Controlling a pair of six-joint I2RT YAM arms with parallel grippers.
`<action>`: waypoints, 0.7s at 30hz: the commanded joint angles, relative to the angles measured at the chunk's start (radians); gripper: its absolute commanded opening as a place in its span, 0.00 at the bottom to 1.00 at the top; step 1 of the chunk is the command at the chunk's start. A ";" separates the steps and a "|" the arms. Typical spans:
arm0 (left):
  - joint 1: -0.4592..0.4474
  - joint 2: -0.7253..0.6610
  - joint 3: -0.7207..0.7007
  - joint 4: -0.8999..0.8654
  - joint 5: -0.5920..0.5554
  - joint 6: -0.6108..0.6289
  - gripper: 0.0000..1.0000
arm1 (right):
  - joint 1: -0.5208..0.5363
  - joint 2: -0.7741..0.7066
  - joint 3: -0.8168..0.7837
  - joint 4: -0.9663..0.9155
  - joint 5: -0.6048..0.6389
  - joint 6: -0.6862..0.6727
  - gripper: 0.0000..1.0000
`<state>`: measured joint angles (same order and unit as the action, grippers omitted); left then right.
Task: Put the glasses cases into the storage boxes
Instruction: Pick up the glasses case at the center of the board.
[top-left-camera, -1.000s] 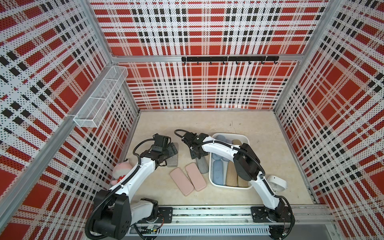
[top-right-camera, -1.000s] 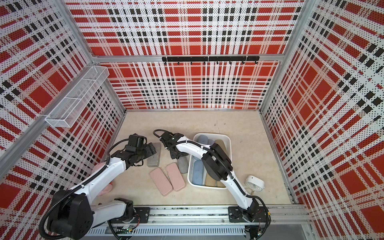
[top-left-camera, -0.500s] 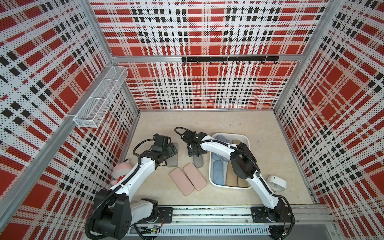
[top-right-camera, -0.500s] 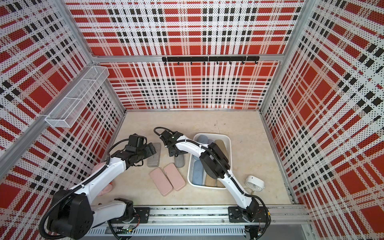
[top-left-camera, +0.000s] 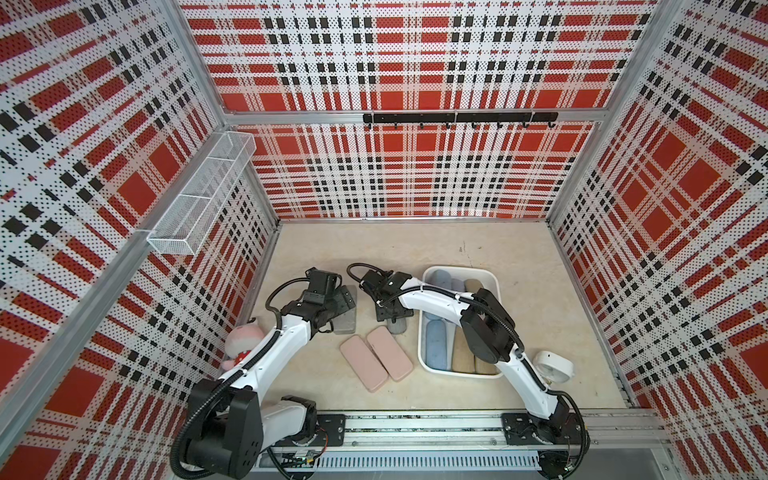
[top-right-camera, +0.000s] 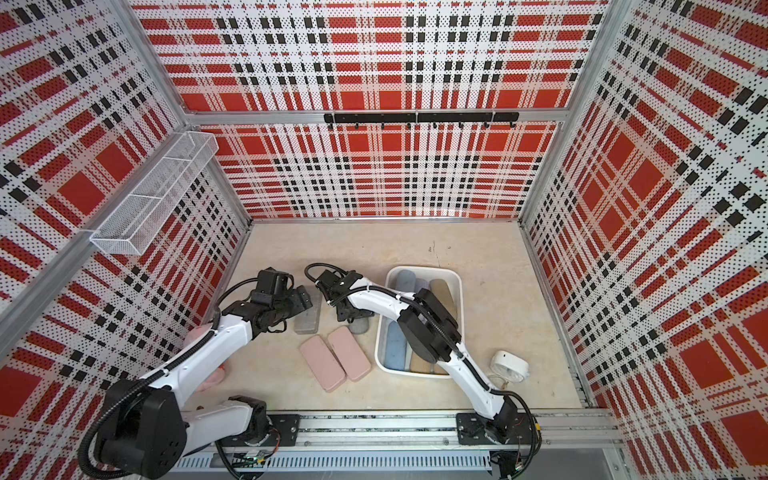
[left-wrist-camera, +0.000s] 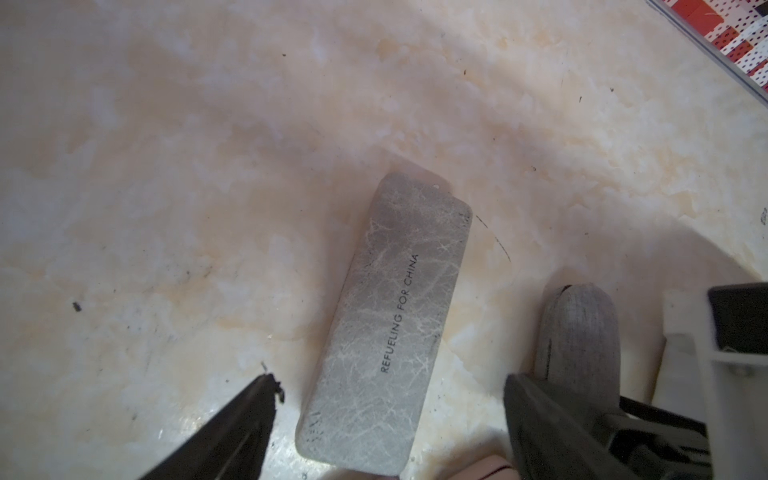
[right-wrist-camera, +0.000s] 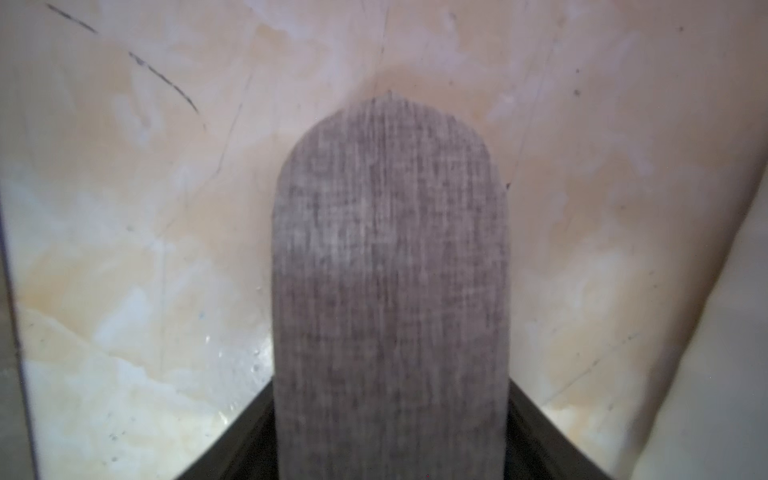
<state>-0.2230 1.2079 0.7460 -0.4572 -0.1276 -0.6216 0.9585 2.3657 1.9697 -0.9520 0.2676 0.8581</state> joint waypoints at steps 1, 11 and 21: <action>0.007 -0.013 -0.010 0.014 0.004 0.006 0.89 | 0.012 -0.038 0.006 -0.041 0.029 0.038 0.64; 0.006 0.014 -0.020 0.037 0.016 0.005 0.90 | 0.030 -0.131 0.029 -0.080 0.101 0.050 0.54; 0.006 0.050 0.018 0.045 0.068 0.047 0.91 | 0.020 -0.427 -0.160 -0.097 0.212 0.090 0.54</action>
<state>-0.2222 1.2514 0.7361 -0.4286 -0.0898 -0.6109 0.9863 2.0254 1.8568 -1.0203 0.4004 0.9146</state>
